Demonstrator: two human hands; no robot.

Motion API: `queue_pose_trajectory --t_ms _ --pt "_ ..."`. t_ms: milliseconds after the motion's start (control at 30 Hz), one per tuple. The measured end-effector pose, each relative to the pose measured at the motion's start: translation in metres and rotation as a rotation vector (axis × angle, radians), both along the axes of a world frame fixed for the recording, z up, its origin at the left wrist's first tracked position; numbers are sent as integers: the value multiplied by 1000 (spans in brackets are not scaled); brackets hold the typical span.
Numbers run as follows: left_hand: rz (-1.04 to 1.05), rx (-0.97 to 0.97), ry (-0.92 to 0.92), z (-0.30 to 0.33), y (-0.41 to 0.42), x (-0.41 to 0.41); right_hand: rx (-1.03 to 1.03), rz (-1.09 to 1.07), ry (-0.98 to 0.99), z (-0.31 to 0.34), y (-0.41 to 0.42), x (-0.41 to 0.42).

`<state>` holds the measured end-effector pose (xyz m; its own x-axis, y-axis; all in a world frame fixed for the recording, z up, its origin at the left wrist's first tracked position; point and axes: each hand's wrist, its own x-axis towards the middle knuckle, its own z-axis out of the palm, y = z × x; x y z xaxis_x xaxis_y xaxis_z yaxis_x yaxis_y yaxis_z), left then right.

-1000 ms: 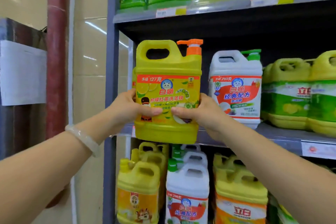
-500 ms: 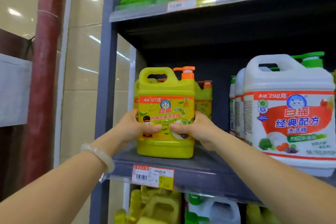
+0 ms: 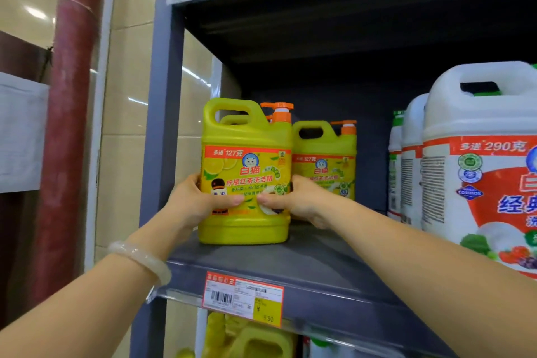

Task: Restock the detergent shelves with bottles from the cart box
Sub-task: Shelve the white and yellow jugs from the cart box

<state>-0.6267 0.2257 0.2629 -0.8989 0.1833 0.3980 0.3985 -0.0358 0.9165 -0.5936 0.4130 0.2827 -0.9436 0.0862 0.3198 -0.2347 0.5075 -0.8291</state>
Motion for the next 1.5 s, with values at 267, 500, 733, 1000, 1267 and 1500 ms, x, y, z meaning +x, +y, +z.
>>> queue_pose_trajectory --t_ms 267,500,733,1000,1267,1500 --pt "19 90 14 -10 3 -9 69 -19 -279 24 27 9" --pt "33 57 32 -10 6 -12 102 -391 -242 33 69 -1" --pt "-58 100 37 -15 6 -23 8 -612 -82 36 99 -21" --pt "-126 150 27 -17 7 -32 -251 -514 -3 4 125 -41" --pt "-132 153 44 -19 7 -34 -236 -561 46 -2 125 -42" --pt "-137 150 61 -17 8 -30 -174 -657 27 1 128 -29"
